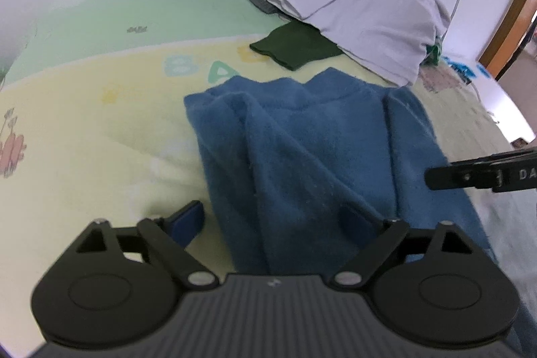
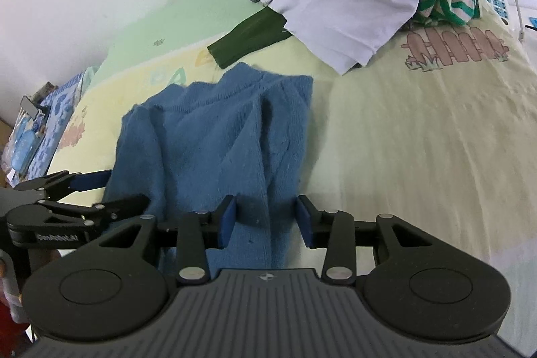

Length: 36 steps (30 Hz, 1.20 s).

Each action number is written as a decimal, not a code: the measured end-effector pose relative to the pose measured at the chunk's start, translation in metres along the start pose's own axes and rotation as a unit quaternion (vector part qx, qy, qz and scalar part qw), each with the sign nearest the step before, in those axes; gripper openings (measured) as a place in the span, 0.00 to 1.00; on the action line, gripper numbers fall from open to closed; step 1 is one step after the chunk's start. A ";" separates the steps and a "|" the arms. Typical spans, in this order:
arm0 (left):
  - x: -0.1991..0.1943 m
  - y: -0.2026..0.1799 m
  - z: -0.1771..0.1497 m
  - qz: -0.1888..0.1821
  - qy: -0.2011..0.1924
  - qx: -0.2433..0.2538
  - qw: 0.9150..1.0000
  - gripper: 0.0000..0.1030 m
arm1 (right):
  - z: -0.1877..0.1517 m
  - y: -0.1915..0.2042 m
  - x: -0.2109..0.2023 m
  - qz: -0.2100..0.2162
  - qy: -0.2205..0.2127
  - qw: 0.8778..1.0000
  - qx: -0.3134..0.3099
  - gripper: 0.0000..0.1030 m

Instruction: Fold clothes

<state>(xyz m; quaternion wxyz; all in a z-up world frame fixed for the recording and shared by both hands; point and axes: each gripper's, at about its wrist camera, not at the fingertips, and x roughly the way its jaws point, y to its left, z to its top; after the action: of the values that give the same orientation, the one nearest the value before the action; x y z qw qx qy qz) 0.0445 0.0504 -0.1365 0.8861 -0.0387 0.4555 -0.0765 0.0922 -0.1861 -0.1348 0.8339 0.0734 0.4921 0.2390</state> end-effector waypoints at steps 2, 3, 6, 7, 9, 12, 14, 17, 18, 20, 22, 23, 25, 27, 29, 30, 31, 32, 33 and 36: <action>0.004 -0.002 0.003 0.004 0.007 -0.010 1.000 0.99 | -0.002 0.003 0.001 -0.005 -0.010 1.000 -0.008 0.40; 0.005 -0.004 0.004 0.010 0.008 -0.013 1.000 0.99 | -0.003 0.004 0.001 -0.009 -0.015 1.000 -0.009 0.40; 0.008 -0.010 0.005 0.032 0.010 -0.015 0.999 0.99 | -0.008 0.010 0.002 -0.016 -0.029 0.999 -0.011 0.50; 0.009 -0.011 0.005 0.037 0.010 -0.016 0.999 0.99 | -0.009 0.011 0.002 -0.014 -0.034 0.999 -0.009 0.58; 0.009 -0.011 0.005 0.041 0.009 -0.021 0.999 1.00 | -0.013 0.018 0.005 -0.014 -0.045 0.999 -0.019 0.69; 0.010 -0.012 0.004 0.045 0.006 -0.021 0.999 1.00 | -0.018 0.029 0.009 -0.029 -0.051 0.997 -0.051 0.74; 0.009 -0.013 0.003 0.047 0.001 -0.020 0.999 1.00 | -0.019 0.033 0.010 -0.040 -0.053 0.996 -0.062 0.74; 0.009 -0.013 0.002 0.049 -0.004 -0.021 0.999 1.00 | -0.020 0.031 0.010 -0.041 -0.059 0.996 -0.060 0.72; 0.009 -0.014 0.001 0.049 -0.006 -0.021 0.999 1.00 | -0.020 0.030 0.010 -0.042 -0.060 0.996 -0.058 0.71; 0.009 -0.014 0.001 0.051 -0.006 -0.022 0.998 1.00 | -0.020 0.031 0.010 -0.047 -0.062 0.996 -0.054 0.68; 0.009 -0.015 0.001 0.050 -0.008 -0.021 0.998 1.00 | -0.018 0.030 0.010 -0.048 -0.061 0.996 -0.052 0.65; 0.009 -0.015 0.001 0.050 -0.009 -0.021 0.998 1.00 | -0.016 0.027 0.010 -0.043 -0.063 0.996 -0.044 0.64; 0.009 -0.015 0.001 0.050 -0.009 -0.023 0.998 1.00 | -0.014 0.021 0.010 -0.033 -0.070 0.997 -0.027 0.63; 0.009 -0.014 0.001 0.049 -0.008 -0.023 0.999 1.00 | -0.012 0.015 0.010 -0.022 -0.076 0.997 -0.010 0.63; 0.009 -0.013 0.002 0.048 -0.005 -0.023 0.999 1.00 | -0.011 0.012 0.009 -0.015 -0.078 0.997 0.003 0.61; 0.009 -0.013 0.003 0.048 -0.003 -0.024 0.999 1.00 | -0.010 0.011 0.009 -0.015 -0.079 0.997 0.007 0.58; 0.009 -0.013 0.003 0.048 -0.001 -0.025 0.999 1.00 | -0.010 0.011 0.009 -0.016 -0.078 0.997 0.008 0.57; 0.009 -0.013 0.004 0.048 0.002 -0.024 0.999 1.00 | -0.009 0.011 0.010 -0.017 -0.078 0.997 0.007 0.57; 0.010 -0.013 0.005 0.049 0.006 -0.023 0.998 1.00 | -0.008 0.011 0.010 -0.018 -0.079 0.997 0.005 0.56; 0.012 -0.013 0.009 0.050 0.016 -0.023 0.998 1.00 | -0.004 0.011 0.013 -0.019 -0.080 0.997 -0.001 0.56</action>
<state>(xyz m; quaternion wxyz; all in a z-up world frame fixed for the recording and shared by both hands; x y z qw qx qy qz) 0.0575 0.0357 -0.1392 0.8805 -0.0352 0.4722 -0.0223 0.0908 -0.1707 -0.1430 0.8751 0.0815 0.4248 0.2168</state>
